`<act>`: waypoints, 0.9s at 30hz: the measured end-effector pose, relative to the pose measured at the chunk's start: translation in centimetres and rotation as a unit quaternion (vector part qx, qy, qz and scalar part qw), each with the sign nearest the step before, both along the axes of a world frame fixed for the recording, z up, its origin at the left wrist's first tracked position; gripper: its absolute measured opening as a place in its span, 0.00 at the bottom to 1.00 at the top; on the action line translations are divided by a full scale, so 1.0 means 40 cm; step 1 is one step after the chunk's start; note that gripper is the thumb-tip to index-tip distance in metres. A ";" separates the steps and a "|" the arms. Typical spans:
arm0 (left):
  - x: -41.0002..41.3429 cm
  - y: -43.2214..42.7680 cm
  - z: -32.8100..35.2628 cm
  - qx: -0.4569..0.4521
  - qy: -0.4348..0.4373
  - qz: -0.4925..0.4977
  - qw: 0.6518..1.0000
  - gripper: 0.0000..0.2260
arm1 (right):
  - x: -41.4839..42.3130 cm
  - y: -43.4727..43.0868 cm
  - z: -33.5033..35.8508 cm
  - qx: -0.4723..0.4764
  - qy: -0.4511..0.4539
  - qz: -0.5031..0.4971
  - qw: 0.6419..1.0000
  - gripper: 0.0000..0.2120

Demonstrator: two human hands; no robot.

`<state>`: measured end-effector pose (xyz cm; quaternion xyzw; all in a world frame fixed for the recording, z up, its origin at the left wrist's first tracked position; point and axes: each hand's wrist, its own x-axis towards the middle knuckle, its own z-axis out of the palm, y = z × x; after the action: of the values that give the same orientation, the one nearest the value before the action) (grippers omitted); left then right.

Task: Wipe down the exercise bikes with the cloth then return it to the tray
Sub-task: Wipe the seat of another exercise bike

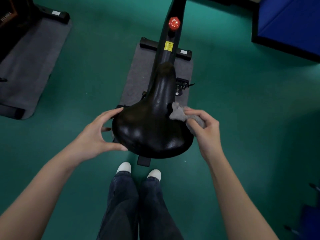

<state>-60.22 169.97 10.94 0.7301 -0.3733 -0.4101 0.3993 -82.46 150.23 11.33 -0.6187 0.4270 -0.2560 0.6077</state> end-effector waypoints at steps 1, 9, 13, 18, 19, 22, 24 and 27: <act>0.001 0.001 0.000 0.000 0.001 -0.002 1.000 0.45 | -0.026 0.011 0.003 -0.003 -0.003 -0.006 1.000 0.16; -0.004 -0.001 0.000 -0.013 0.013 0.008 1.000 0.43 | -0.127 0.098 0.009 -0.027 -0.027 -0.075 0.996 0.16; -0.003 0.001 -0.006 -0.022 0.013 0.012 1.000 0.43 | -0.069 0.057 -0.031 0.090 -0.067 -0.169 0.979 0.13; -0.003 0.003 -0.019 -0.038 0.026 0.010 0.999 0.43 | -0.038 0.120 -0.046 0.171 -0.130 -0.254 0.943 0.12; -0.003 0.003 -0.020 -0.041 0.027 0.008 0.999 0.43 | -0.044 0.140 -0.045 0.173 -0.128 -0.278 0.936 0.12; 0.000 0.000 -0.022 -0.050 0.018 0.002 0.999 0.42 | -0.041 0.199 -0.039 0.171 -0.120 -0.362 0.908 0.11; 0.002 -0.001 -0.026 -0.057 0.015 -0.005 0.998 0.42 | -0.013 0.234 -0.033 0.159 -0.116 -0.423 0.884 0.10; 0.017 0.001 -0.036 -0.075 0.005 -0.030 0.997 0.42 | 0.039 0.272 -0.024 0.132 -0.127 -0.505 0.844 0.09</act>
<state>-59.53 170.02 9.51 0.6848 -0.4227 -0.3957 0.4425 -80.90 161.12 10.36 -0.1937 0.6289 -0.5451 0.5194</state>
